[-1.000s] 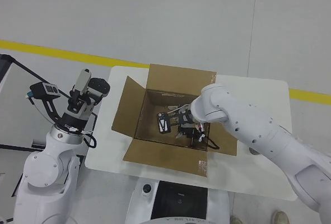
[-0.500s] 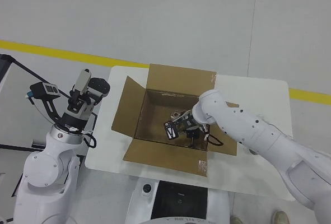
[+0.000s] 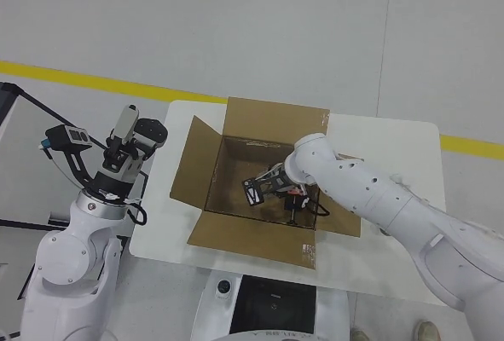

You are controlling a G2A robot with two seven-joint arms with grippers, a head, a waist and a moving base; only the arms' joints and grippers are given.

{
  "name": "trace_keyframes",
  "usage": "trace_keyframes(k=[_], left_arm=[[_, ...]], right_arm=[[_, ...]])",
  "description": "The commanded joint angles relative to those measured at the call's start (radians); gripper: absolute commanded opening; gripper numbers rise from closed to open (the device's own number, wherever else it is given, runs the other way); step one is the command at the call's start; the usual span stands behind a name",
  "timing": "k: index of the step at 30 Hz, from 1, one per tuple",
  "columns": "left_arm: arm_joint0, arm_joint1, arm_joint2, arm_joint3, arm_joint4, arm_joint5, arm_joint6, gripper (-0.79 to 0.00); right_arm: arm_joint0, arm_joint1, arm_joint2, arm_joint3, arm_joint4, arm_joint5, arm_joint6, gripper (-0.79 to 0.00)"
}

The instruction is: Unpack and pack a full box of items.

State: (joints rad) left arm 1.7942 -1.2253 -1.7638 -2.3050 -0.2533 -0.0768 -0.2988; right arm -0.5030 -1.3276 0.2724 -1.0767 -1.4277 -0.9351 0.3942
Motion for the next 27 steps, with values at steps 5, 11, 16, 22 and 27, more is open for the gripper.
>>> trace_keyframes(k=[5, 11, 16, 22, 27], left_arm=[[0.000, 0.000, 0.000, 0.000, 0.000, 0.000, 0.000, 0.000], [0.000, 0.000, 0.000, 0.000, 0.000, 0.000, 0.000, 0.000], [0.000, 0.000, 0.000, 0.000, 0.000, 0.000, 0.000, 0.000], [0.000, 0.000, 0.000, 0.000, 0.000, 0.000, 0.000, 0.000], [0.000, 0.000, 0.000, 0.000, 0.000, 0.000, 0.000, 0.000]], right_arm=[[-0.015, -0.011, 0.002, 0.013, -0.011, -0.007, -0.006, -0.576], [-0.027, -0.033, -0.004, 0.099, -0.006, -0.038, -0.004, -0.505], [-0.031, -0.071, -0.023, 0.196, -0.017, -0.039, -0.016, -0.496], [-0.018, -0.111, -0.037, 0.268, -0.064, -0.009, -0.084, -0.496], [-0.009, -0.128, -0.045, 0.310, -0.132, 0.044, -0.164, -0.499]])
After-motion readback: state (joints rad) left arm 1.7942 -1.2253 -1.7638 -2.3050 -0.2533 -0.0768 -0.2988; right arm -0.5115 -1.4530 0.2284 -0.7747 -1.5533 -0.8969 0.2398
